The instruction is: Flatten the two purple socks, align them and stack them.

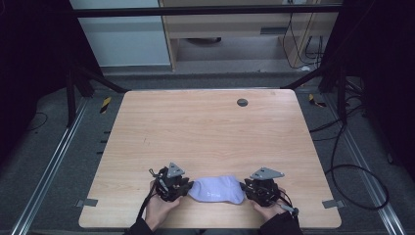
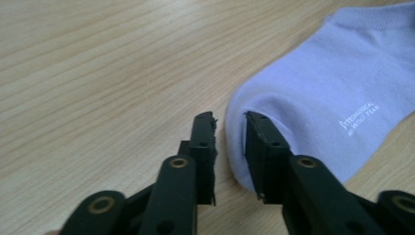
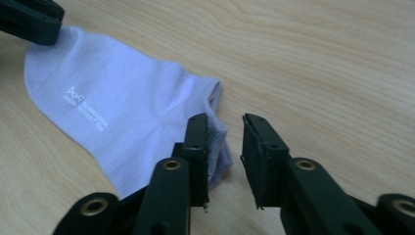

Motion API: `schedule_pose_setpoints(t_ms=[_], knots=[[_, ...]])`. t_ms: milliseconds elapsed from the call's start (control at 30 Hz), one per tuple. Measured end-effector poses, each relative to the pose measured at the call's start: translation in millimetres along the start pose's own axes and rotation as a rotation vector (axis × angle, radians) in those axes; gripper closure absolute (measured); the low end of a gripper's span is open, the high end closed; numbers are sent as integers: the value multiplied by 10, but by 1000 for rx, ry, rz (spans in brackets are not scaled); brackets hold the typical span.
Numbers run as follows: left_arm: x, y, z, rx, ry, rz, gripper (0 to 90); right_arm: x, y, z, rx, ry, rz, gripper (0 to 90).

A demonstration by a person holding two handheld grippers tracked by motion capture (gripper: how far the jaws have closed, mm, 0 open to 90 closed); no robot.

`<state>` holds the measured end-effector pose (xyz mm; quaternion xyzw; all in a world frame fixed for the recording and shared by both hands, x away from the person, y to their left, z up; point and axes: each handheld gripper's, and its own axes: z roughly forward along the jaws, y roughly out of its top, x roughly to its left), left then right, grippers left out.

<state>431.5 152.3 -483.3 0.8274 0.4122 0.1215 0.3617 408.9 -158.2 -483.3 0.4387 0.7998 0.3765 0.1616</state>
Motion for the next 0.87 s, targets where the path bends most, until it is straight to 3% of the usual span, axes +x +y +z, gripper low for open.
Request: schedule_pose_setpoints(t_ms=[67, 233, 500, 567, 600, 867], knots=[[22, 1, -18, -9, 2, -3, 635, -13, 0, 0, -7, -3, 0, 702], [192, 16, -149, -83, 30, -45, 499, -132, 5, -25, -69, -21, 34, 578], [525, -8, -285, -144, 64, -93, 376, -502, 9, -86, -164, -141, 83, 402], [573, -18, -292, -146, 62, -84, 353, -547, 3, -98, -168, -152, 91, 381], [661, -39, -313, -149, 80, -84, 351, -646, -16, -120, -173, -161, 120, 330], [1028, -137, -412, -171, 121, -146, 300, -902, -81, -137, -170, -194, 155, 227]])
